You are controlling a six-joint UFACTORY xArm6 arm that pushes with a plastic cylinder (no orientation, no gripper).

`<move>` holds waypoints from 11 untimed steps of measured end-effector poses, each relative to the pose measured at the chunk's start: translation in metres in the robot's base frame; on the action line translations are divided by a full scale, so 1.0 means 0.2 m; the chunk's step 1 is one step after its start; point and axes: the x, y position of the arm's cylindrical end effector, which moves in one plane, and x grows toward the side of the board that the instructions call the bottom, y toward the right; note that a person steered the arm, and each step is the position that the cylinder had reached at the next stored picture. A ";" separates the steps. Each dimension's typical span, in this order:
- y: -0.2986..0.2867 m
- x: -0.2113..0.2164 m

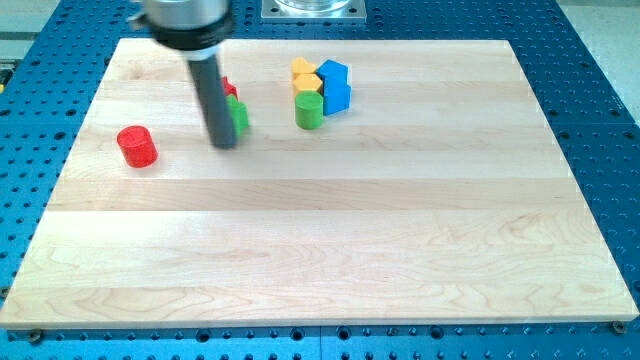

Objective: Move the green star into the green circle

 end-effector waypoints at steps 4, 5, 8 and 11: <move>-0.02 -0.10; 0.06 -0.10; -0.06 -0.29; 0.10 -0.29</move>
